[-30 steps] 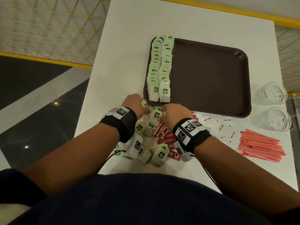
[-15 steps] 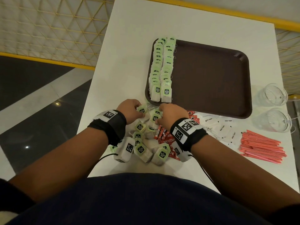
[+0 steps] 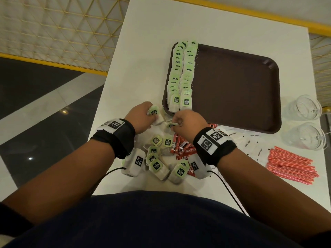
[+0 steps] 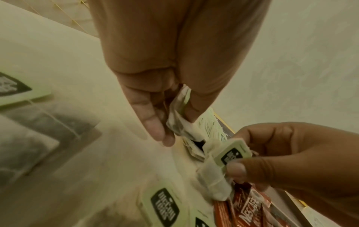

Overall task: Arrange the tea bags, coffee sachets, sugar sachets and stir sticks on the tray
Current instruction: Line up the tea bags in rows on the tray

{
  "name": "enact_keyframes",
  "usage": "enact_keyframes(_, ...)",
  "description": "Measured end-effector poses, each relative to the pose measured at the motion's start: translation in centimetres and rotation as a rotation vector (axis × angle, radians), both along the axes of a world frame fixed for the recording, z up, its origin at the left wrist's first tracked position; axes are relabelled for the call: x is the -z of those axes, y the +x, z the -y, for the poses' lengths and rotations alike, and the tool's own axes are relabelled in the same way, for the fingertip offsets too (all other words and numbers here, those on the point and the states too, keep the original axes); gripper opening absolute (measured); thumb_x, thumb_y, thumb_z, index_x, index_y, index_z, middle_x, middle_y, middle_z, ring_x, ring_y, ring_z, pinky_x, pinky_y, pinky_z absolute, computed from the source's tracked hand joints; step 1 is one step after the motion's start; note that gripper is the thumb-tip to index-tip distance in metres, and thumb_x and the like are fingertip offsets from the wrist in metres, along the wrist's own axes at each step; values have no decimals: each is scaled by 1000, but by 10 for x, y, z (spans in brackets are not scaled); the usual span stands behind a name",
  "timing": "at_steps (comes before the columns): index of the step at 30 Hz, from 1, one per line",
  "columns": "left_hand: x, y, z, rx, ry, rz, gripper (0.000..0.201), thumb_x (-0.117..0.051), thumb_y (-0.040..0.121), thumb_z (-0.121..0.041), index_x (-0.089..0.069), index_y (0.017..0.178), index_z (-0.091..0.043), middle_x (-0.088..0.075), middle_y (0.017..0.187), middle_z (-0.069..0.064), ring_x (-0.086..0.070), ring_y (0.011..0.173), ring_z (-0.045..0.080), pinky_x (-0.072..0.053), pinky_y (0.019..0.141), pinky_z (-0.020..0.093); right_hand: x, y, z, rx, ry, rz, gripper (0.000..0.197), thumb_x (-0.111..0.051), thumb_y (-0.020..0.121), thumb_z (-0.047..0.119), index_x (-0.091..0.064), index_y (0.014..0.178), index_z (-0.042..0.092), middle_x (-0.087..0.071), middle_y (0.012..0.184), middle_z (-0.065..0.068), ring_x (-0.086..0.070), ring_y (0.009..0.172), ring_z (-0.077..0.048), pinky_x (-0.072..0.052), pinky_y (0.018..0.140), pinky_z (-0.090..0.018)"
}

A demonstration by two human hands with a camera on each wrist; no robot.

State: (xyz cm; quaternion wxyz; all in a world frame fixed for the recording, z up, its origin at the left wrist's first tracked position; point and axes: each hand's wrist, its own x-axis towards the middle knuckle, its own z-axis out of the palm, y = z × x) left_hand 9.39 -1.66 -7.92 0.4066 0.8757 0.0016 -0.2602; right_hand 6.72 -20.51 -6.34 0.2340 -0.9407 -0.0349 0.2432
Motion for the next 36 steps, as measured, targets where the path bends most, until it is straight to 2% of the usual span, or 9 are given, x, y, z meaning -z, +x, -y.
enact_keyframes(3, -3, 4, 1, -53, -1, 14, 11, -50, 94, -11, -53, 102, -3, -60, 96, 16, -65, 88, 36, -59, 74, 49, -5, 3, 7, 35, 136, 17, 9, -69, 85, 25, -65, 92, 19, -60, 85, 6, -56, 79, -14, -40, 68, -26)
enact_keyframes(6, -4, 8, 4, -44, 57, 60, 15, -46, 95, -11, -52, 107, -4, -60, 94, 15, -63, 87, 37, -56, 77, 48, -10, 7, 11, 85, 267, 16, 8, -71, 84, 23, -65, 89, 22, -64, 83, 1, -59, 76, -16, -46, 68, -28)
enact_keyframes(9, -8, 11, 8, -36, 18, 58, 10, -47, 96, -12, -50, 105, -10, -62, 92, 11, -66, 85, 33, -56, 70, 41, -12, 12, 12, 120, 335, 25, 11, -71, 84, 20, -62, 86, 26, -59, 77, 7, -59, 71, -11, -46, 66, -25)
enact_keyframes(12, -12, 11, 14, -64, -159, -13, 9, -47, 100, -15, -49, 108, -12, -65, 98, 9, -70, 83, 22, -56, 61, 30, -11, 16, 13, 165, 375, 47, 13, -71, 83, 15, -63, 86, 25, -65, 83, 3, -65, 79, -19, -53, 74, -33)
enact_keyframes(16, -15, 12, 19, -251, -455, -235, 13, -47, 103, -24, -50, 112, -16, -65, 97, 7, -68, 79, 19, -55, 64, 28, -9, 16, 14, 176, 380, 54, 13, -69, 83, 9, -68, 91, 19, -66, 83, 4, -61, 76, -14, -51, 74, -28)
enact_keyframes(20, -14, 12, 21, -124, -509, -208, 8, -65, 93, -15, -63, 99, -19, -71, 84, -2, -66, 76, 13, -56, 68, 25, -5, 15, 13, 168, 353, 44, 14, -71, 83, 10, -71, 94, 18, -69, 89, 3, -59, 77, -8, -45, 71, -21)
enact_keyframes(24, -9, 13, 21, -158, -522, -202, 33, -72, 85, -3, -61, 116, -4, -71, 105, 16, -69, 92, 23, -59, 77, 32, -2, 17, 14, 311, 439, 7, 23, -75, 79, 8, -69, 99, 17, -70, 93, -3, -64, 79, -12, -53, 75, -25)
enact_keyframes(29, -12, 14, 22, -257, -492, -201, 61, -81, 63, -16, -55, 117, -3, -69, 110, 17, -68, 102, 32, -58, 87, 46, 5, 19, 16, 438, 510, -58, 29, -81, 73, 9, -67, 97, 15, -72, 87, -12, -70, 81, -24, -59, 77, -39)
enact_keyframes(36, -11, 22, 19, -329, -540, -206, 43, -71, 80, 6, -51, 118, 4, -66, 112, 24, -68, 100, 36, -60, 82, 45, 4, 22, 16, 449, 592, -49, 12, -74, 82, 5, -70, 93, 6, -73, 84, -14, -65, 71, -16, -53, 68, -31)
